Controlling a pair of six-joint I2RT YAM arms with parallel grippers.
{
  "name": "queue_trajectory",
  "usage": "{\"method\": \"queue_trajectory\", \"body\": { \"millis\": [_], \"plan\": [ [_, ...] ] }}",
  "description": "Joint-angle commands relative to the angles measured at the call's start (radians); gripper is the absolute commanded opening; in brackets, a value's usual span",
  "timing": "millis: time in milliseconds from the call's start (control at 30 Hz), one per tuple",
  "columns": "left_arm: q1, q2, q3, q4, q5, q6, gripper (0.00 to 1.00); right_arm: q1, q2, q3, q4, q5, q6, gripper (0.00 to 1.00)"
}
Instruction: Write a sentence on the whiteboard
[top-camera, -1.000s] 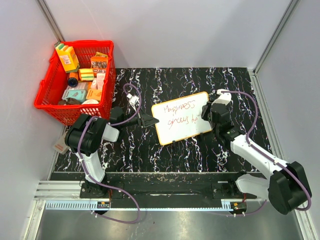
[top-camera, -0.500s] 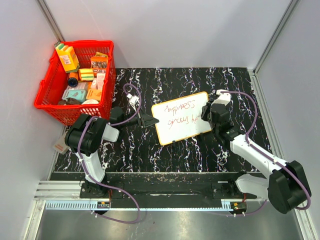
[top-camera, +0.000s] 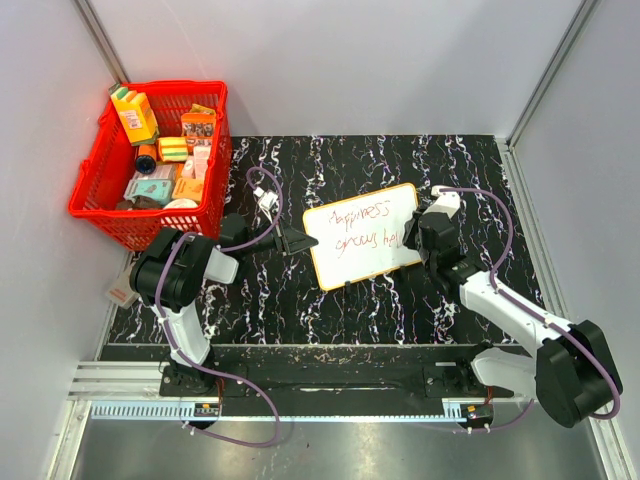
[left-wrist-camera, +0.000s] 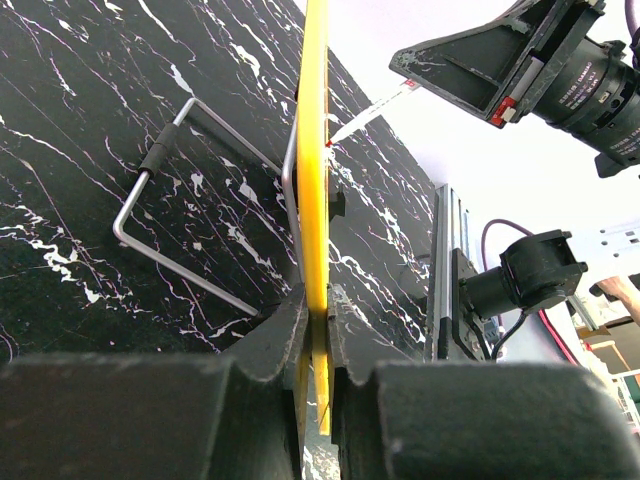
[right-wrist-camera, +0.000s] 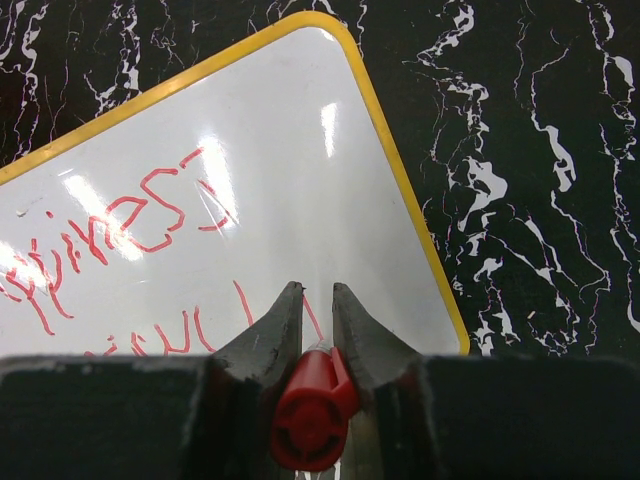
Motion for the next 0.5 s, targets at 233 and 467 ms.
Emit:
{"method": "queue_trajectory", "body": {
  "millis": [233,467],
  "plan": [
    [-0.01,-0.04,0.001,0.112,0.021,0.045,0.0,-0.008,-0.027,0.044,0.043,0.026,-0.012,0.0],
    [-0.01,-0.041,0.001,0.112,0.019,0.045,0.0,-0.006,-0.033,0.058,0.069,0.053,-0.026,0.0]
  ]
}}
